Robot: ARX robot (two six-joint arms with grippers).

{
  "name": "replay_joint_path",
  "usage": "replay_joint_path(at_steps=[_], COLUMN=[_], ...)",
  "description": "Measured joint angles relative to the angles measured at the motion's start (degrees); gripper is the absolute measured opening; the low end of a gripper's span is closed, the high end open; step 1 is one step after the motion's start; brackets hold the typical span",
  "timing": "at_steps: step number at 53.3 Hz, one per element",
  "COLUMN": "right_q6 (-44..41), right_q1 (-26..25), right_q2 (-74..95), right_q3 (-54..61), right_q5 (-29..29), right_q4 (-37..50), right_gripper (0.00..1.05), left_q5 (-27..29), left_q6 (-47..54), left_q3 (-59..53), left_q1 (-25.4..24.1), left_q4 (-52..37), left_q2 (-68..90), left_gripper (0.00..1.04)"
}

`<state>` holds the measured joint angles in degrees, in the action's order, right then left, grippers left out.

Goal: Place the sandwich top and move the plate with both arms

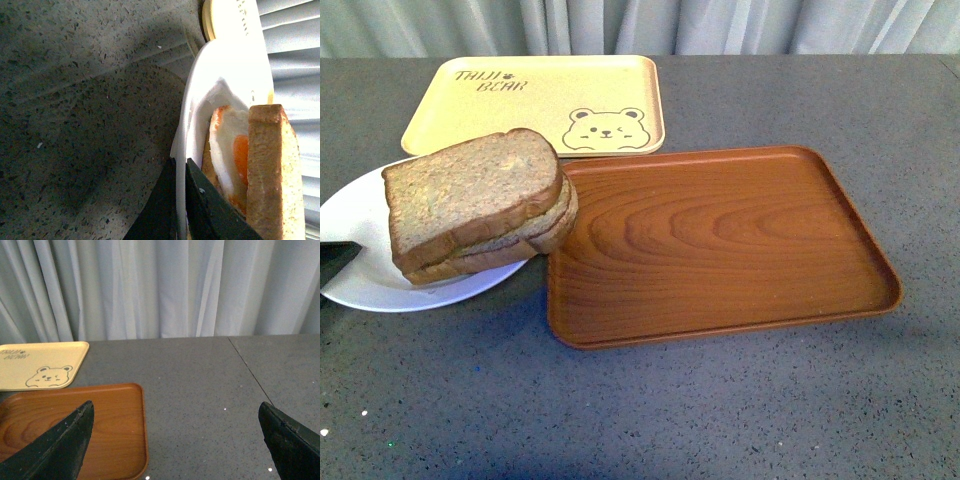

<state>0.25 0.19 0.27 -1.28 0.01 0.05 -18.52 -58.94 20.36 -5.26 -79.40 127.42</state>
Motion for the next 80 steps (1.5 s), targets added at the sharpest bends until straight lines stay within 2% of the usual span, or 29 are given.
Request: replay_joint_path(at_steps=[13,24,34,52,80], right_q6=[0.0,0.0,0.0,0.0,0.0], right_q1=[0.0,0.0,0.0,0.0,0.0], right_q2=[0.0,0.0,0.0,0.0,0.0], right_q3=[0.0,0.0,0.0,0.0,0.0], right_q5=[0.0,0.0,0.0,0.0,0.0], right_q4=[0.0,0.0,0.0,0.0,0.0], right_gripper=[0.96,0.96,0.96,0.96,0.96], left_q5=[-2.1,-3.1,-1.7,-0.7,0.7], left_q6=[-3.3,-7.2,-8.2,-6.2,-5.5], left_q3=[-1.8,-0.7,9.1,30.5,55.9], left_q1=[0.0,2.2,5.8,11.1,11.6], left_q4=[-0.3,7.9,16.6,29.3,41.1], left_q2=[-2.0,-10.3,-13.3,-3.2,11.2], left_gripper=[0.02,0.02,0.02,0.02,0.02])
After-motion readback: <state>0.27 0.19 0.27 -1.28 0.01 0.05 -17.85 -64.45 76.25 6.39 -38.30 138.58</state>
